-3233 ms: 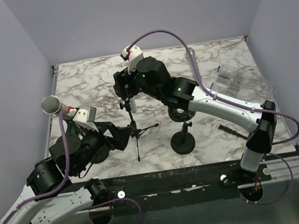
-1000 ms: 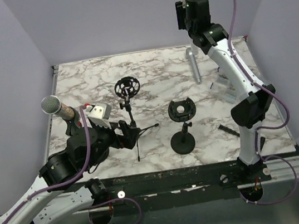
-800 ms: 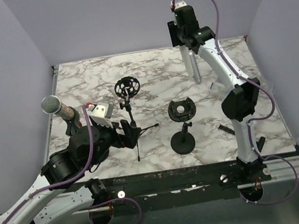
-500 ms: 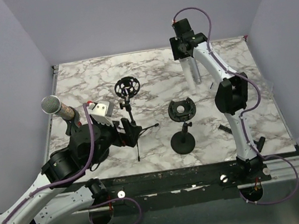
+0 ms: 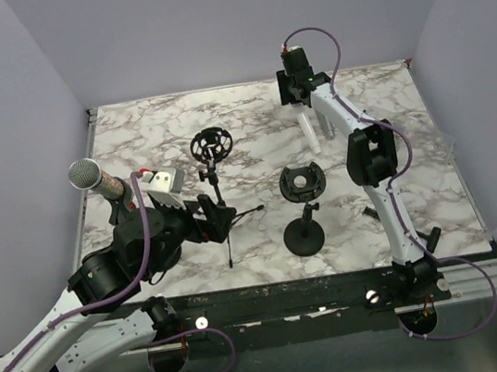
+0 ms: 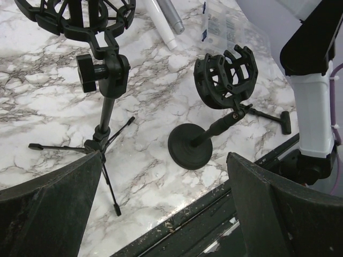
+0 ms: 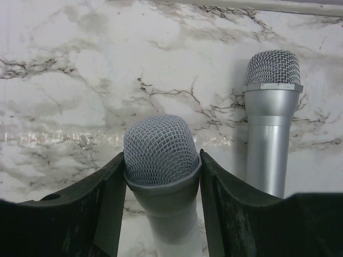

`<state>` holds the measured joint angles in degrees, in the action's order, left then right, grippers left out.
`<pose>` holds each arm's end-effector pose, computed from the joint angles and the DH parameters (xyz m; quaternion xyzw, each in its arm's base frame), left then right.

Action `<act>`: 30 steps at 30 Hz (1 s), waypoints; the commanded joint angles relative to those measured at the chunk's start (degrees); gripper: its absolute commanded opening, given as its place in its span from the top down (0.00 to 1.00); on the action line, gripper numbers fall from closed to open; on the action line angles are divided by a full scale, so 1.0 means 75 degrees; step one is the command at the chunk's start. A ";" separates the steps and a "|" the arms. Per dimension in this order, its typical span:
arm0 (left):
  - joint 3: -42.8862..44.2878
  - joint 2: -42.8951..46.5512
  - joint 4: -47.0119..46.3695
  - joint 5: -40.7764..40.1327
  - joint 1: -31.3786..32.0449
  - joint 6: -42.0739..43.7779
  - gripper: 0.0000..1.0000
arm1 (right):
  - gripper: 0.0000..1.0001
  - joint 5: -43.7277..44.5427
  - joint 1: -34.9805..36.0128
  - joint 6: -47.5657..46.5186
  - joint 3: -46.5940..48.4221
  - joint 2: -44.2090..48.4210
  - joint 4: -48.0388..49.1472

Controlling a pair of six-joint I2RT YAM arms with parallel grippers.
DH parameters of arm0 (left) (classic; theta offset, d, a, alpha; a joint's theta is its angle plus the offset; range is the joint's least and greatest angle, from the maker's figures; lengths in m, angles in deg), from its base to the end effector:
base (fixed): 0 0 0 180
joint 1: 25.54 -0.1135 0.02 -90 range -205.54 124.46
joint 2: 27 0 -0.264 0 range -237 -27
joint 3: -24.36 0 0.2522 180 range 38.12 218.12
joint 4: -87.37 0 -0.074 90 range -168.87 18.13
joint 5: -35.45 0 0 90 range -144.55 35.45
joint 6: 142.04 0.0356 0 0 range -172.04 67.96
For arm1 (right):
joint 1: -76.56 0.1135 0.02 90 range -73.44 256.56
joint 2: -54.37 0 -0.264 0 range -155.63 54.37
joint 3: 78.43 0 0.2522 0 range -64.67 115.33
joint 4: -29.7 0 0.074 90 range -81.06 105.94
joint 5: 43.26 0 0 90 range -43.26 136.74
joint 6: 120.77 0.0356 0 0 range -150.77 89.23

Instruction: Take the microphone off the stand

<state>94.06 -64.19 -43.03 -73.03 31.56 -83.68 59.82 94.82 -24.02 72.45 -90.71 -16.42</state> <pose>0.0776 -0.0991 0.3770 0.0819 0.7954 -0.3178 0.5096 0.5440 0.1710 0.2198 -0.0428 0.9018 -0.0105 0.4298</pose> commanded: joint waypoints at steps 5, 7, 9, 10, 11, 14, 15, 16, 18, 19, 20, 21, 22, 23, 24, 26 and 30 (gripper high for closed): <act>-0.0297 0.0193 -0.0126 0.0120 -0.0020 -0.0556 0.04 | 0.99 0.0677 -0.0076 0.0040 -0.0007 -0.0665 0.1831; -0.0342 0.0231 -0.0188 0.0056 -0.0020 -0.0574 0.04 | 0.99 0.0762 -0.0074 -0.0024 0.0009 -0.0768 0.2013; -0.0418 0.0273 -0.0293 -0.0038 -0.0020 -0.0672 0.04 | 0.99 0.0802 -0.0091 -0.0120 0.0127 -0.0895 0.2081; -0.0464 0.0297 -0.0354 -0.0075 -0.0020 -0.0718 0.04 | 0.96 0.0920 -0.0102 -0.0179 0.0186 -0.0981 0.2114; -0.0522 0.0311 -0.0413 -0.0109 -0.0020 -0.0786 0.04 | 0.95 0.1021 -0.0112 -0.0262 0.0251 -0.1040 0.2160; -0.0651 0.0391 -0.0537 -0.0121 -0.0020 -0.1043 0.04 | 0.91 0.1116 -0.0203 -0.0381 0.0406 -0.1235 0.2302; -0.0700 0.0420 -0.0578 -0.0092 -0.0020 -0.1111 0.04 | 0.88 0.1119 -0.0220 -0.0382 0.0456 -0.1291 0.2335; -0.0736 0.0460 -0.0612 -0.0064 -0.0020 -0.1153 0.04 | 0.87 0.1081 -0.0232 -0.0413 0.0513 -0.1336 0.2351; -0.0776 0.0496 -0.0632 0.0024 -0.0020 -0.1139 0.04 | 0.83 0.1079 -0.0233 -0.0433 0.0621 -0.1426 0.2374; -0.0749 0.0486 -0.0594 0.0040 -0.0020 -0.1126 0.04 | 0.80 0.1080 -0.0232 -0.0426 0.0664 -0.1471 0.2398; -0.0703 0.0465 -0.0536 0.0052 -0.0020 -0.1115 0.04 | 0.77 0.1094 -0.0232 -0.0426 0.0689 -0.1497 0.2423; -0.0650 0.0443 -0.0469 0.0069 -0.0020 -0.1102 0.04 | 0.74 0.1121 -0.0232 -0.0427 0.0677 -0.1520 0.2462; -0.0590 0.0433 -0.0398 0.0084 -0.0020 -0.1090 0.04 | 0.70 0.1125 -0.0242 -0.0449 0.0678 -0.1547 0.2505; -0.0539 0.0424 -0.0333 0.0095 -0.0020 -0.1080 0.04 | 0.67 0.1107 -0.0237 -0.0470 0.0686 -0.1582 0.2510; -0.0502 0.0436 -0.0297 0.0125 -0.0020 -0.1058 0.05 | 0.62 0.1085 -0.0233 -0.0488 0.0687 -0.1598 0.2510; -0.0486 0.0510 -0.0296 0.0227 -0.0020 -0.0977 0.04 | 0.51 0.1056 -0.0232 -0.0488 0.0664 -0.1595 0.2509; -0.0544 0.0660 -0.0299 0.0294 -0.0020 -0.0870 0.05 | 0.29 0.0882 -0.0235 -0.0555 0.0718 -0.1541 0.2440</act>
<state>88.99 -60.67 -45.92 -72.53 31.56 -91.13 66.60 93.33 -27.08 75.16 -101.05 0.08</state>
